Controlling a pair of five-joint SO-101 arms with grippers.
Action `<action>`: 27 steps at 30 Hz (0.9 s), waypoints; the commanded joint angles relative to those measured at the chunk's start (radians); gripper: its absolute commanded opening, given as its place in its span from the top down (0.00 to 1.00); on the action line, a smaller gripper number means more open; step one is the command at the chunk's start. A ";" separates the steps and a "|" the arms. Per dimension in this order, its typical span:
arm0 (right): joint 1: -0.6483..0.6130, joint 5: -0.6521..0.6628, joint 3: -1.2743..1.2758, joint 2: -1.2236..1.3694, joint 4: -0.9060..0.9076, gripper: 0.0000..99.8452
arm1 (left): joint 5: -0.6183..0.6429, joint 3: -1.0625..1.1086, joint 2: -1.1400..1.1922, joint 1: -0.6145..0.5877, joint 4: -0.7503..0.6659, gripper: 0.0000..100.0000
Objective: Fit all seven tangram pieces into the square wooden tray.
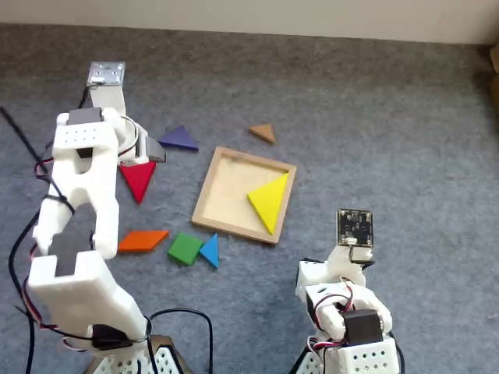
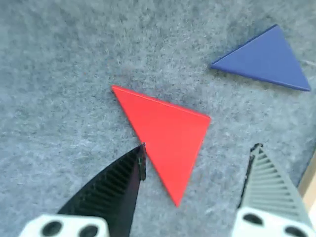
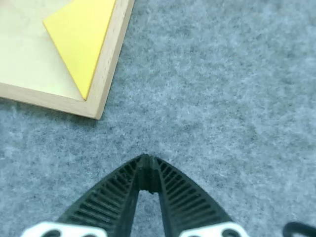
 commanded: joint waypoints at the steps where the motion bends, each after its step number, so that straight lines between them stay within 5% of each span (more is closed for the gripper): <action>1: 0.019 0.008 0.117 -0.018 -0.024 1.00 | 0.049 -0.145 0.111 0.019 0.052 0.68; 13: 0.019 0.008 0.117 -0.018 -0.024 1.00 | 0.178 -0.562 0.452 0.010 0.298 0.68; 27: 0.019 0.008 0.117 -0.018 -0.022 1.00 | 0.172 -0.803 0.501 -0.058 0.509 0.68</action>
